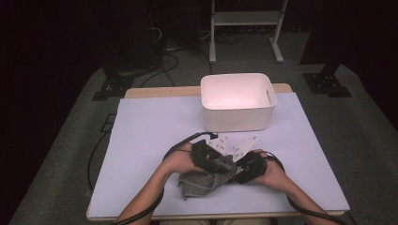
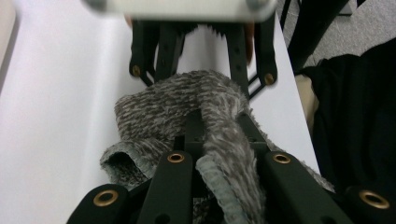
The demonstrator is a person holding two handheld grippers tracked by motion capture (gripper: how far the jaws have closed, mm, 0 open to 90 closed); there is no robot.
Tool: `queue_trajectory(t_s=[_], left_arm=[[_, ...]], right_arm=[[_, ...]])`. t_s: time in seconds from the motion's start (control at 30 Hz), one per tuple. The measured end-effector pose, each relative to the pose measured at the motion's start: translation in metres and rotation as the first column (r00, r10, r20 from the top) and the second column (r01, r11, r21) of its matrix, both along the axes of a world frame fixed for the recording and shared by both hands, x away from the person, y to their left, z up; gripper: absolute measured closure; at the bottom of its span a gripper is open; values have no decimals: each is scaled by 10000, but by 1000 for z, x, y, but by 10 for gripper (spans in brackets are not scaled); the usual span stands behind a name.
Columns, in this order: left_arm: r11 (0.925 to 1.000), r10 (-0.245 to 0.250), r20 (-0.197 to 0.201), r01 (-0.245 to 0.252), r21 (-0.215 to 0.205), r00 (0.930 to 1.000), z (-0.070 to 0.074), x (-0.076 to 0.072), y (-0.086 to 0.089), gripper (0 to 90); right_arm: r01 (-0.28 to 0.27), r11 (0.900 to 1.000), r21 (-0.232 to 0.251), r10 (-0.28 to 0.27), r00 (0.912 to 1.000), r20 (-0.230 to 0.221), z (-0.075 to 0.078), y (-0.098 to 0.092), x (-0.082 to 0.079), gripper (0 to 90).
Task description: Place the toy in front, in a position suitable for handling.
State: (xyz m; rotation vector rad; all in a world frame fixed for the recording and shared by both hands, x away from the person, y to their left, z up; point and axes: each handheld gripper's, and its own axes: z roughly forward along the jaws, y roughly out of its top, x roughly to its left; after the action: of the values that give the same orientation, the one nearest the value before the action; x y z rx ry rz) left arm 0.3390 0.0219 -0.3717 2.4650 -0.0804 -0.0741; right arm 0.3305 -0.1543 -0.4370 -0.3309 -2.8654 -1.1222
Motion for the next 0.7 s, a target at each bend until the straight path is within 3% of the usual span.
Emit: queue_trajectory(t_s=[0.13, 0.2, 0.37, 0.7], left_arm=[[9999, -104, -178, 105, 78, 9998, -2, 2, -7, 786], [10000, -41, -515, 42, 17, 9987, -3, 4, -5, 784], [9997, 161, -557, -172, -198, 9983, -4, 4, 6, 784], [9949, 901, -470, -920, -407, 9948, -5, 3, 59, 783]], right_arm=[[7, 10000, 75, -6, 10000, -67, -1, -1, 0, 562], [9, 10000, 25, -9, 10000, -8, -1, -1, -1, 563], [-12, 10000, -22, 12, 10000, 85, 0, 0, -1, 563], [-42, 10000, -80, 43, 9999, 166, 0, 0, -2, 563]])
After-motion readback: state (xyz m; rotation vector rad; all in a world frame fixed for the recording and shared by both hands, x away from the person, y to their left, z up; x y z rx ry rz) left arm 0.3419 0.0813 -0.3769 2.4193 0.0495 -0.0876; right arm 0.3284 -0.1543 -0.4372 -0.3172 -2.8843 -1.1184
